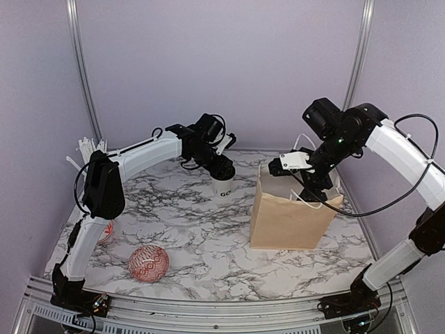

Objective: Pack the takeout coffee

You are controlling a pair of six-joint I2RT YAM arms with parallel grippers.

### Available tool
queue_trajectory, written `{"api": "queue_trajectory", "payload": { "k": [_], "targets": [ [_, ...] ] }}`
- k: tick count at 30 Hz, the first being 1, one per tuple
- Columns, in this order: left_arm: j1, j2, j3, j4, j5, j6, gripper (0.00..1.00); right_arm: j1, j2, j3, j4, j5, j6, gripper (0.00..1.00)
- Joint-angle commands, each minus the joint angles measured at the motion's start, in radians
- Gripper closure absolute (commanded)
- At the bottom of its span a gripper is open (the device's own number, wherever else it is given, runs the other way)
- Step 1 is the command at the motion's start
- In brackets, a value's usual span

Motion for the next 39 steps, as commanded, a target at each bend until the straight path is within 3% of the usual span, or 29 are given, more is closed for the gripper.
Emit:
{"api": "queue_trajectory", "payload": {
  "k": [1, 10, 17, 24, 30, 39],
  "targets": [
    [0.005, -0.025, -0.007, 0.016, 0.02, 0.007, 0.29, -0.007, -0.038, 0.07, -0.009, 0.024, -0.01, 0.04],
    [-0.001, -0.218, -0.1, 0.012, 0.036, 0.009, 0.36, -0.008, -0.066, 0.143, -0.009, 0.012, -0.019, 0.04],
    [-0.047, -0.5, -0.39, 0.013, 0.028, 0.008, 0.36, -0.011, -0.076, 0.237, -0.004, 0.025, -0.014, 0.04],
    [-0.213, -0.717, -0.679, 0.008, 0.024, 0.015, 0.35, -0.112, -0.078, 0.298, 0.014, -0.078, -0.01, 0.04],
    [-0.307, -0.761, -0.795, 0.02, 0.079, -0.009, 0.35, -0.141, -0.074, 0.159, 0.058, -0.138, -0.031, 0.05],
    [-0.358, -0.764, -0.87, 0.101, 0.104, -0.028, 0.35, -0.148, -0.061, 0.157, 0.031, -0.226, -0.039, 0.08]
  ]
}}
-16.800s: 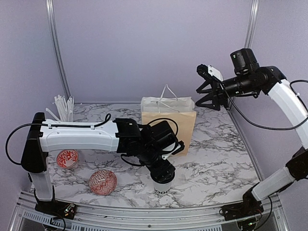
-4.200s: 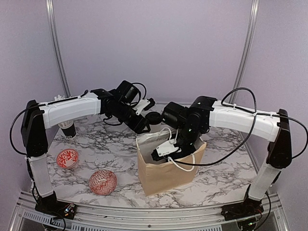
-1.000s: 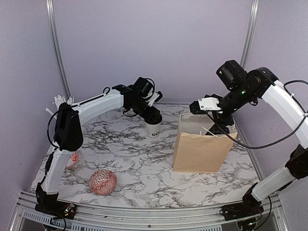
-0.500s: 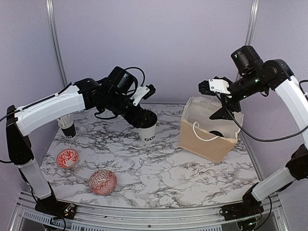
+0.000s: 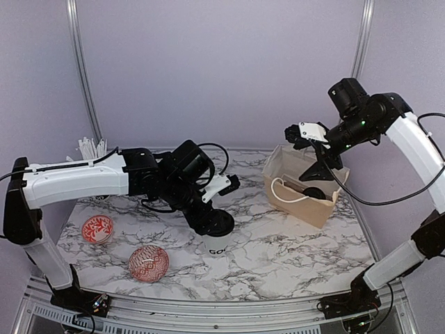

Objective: Pack the takeout coffee

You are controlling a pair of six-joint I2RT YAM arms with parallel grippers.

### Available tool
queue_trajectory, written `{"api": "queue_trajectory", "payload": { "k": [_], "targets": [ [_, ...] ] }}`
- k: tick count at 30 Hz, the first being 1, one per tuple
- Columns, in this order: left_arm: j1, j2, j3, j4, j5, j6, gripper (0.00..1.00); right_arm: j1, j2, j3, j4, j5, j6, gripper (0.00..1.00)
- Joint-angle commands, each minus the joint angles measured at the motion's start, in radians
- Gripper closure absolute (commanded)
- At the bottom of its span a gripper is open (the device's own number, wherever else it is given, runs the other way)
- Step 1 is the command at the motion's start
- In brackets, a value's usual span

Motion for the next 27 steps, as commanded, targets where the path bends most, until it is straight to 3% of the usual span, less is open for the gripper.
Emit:
{"api": "queue_trajectory", "payload": {
  "k": [1, 8, 17, 27],
  "targets": [
    [-0.021, -0.021, -0.019, 0.063, 0.027, -0.013, 0.35, -0.009, -0.024, 0.018, 0.0, -0.07, -0.016, 0.08],
    [-0.025, 0.003, -0.035, 0.109, 0.032, -0.02, 0.35, -0.082, 0.03, 0.024, -0.01, -0.271, -0.016, 0.11],
    [-0.025, 0.009, -0.064, 0.15, 0.03, -0.032, 0.34, -0.237, 0.09, 0.011, 0.145, -0.52, 0.119, 0.1],
    [-0.025, -0.006, -0.132, 0.192, 0.012, -0.035, 0.33, -0.245, 0.155, -0.057, 0.131, -0.637, 0.207, 0.15]
  ]
}}
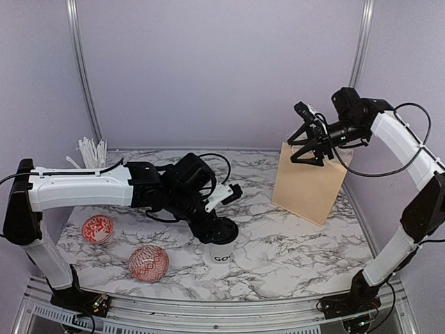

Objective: Pack the takeout coffee

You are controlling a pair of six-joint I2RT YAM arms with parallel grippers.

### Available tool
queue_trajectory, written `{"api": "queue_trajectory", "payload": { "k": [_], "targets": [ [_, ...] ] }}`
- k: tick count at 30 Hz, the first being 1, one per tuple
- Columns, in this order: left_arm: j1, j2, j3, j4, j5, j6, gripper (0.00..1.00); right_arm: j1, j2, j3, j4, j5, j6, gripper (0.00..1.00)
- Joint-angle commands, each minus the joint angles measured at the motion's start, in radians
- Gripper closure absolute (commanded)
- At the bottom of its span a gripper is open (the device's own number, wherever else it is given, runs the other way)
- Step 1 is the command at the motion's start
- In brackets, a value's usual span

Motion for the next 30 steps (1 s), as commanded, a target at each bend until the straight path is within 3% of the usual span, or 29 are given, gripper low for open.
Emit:
{"api": "queue_trajectory", "payload": {
  "k": [1, 5, 11, 20, 30],
  "targets": [
    [-0.002, -0.008, -0.027, 0.041, -0.011, -0.009, 0.33, -0.003, 0.007, -0.02, -0.012, -0.088, 0.033, 0.16],
    [-0.005, -0.018, -0.038, 0.042, -0.001, -0.012, 0.29, -0.003, -0.056, -0.041, 0.016, -0.102, 0.05, 0.16],
    [-0.026, -0.015, 0.003, -0.081, -0.034, 0.024, 0.13, -0.003, -0.171, -0.119, 0.056, -0.094, 0.067, 0.14],
    [-0.064, 0.024, 0.101, -0.26, -0.095, 0.087, 0.14, -0.004, -0.322, -0.253, 0.149, -0.066, 0.125, 0.14],
    [-0.072, 0.142, 0.273, -0.48, -0.022, 0.216, 0.18, -0.003, -0.407, -0.38, 0.186, -0.034, 0.113, 0.13]
  ]
}}
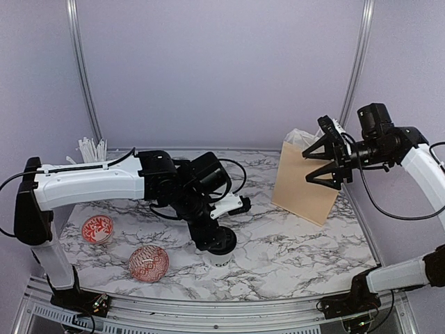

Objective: Pack the takeout coffee

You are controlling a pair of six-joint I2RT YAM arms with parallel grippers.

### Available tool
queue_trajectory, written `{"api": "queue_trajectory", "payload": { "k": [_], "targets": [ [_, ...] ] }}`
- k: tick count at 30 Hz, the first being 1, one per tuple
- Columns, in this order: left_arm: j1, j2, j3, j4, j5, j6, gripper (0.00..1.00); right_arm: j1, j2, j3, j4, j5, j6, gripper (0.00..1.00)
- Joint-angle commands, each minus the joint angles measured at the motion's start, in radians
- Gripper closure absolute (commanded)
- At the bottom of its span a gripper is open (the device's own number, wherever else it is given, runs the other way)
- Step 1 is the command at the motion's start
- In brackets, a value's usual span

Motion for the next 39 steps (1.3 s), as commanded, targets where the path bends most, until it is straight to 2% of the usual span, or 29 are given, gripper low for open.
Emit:
{"api": "queue_trajectory", "payload": {
  "k": [1, 11, 22, 31, 35, 39],
  "targets": [
    [-0.008, 0.06, 0.057, -0.148, 0.016, 0.094, 0.18, -0.003, -0.032, -0.03, 0.029, 0.01, 0.0, 0.13],
    [-0.005, 0.166, 0.188, -0.177, -0.105, 0.146, 0.19, -0.003, -0.074, -0.08, 0.033, -0.005, -0.016, 0.13],
    [-0.003, 0.245, 0.252, -0.241, -0.024, 0.171, 0.22, -0.003, -0.08, -0.107, 0.024, -0.004, -0.035, 0.13],
    [-0.003, 0.263, 0.258, -0.247, -0.049, 0.165, 0.3, -0.004, -0.067, -0.061, 0.001, -0.009, -0.043, 0.13],
    [-0.003, 0.237, 0.268, -0.253, -0.063, 0.148, 0.34, -0.004, -0.081, 0.044, 0.004, 0.053, -0.017, 0.13],
    [-0.005, 0.187, 0.29, -0.265, -0.066, 0.122, 0.36, -0.004, -0.074, 0.125, 0.122, 0.26, 0.127, 0.14]
  ]
}}
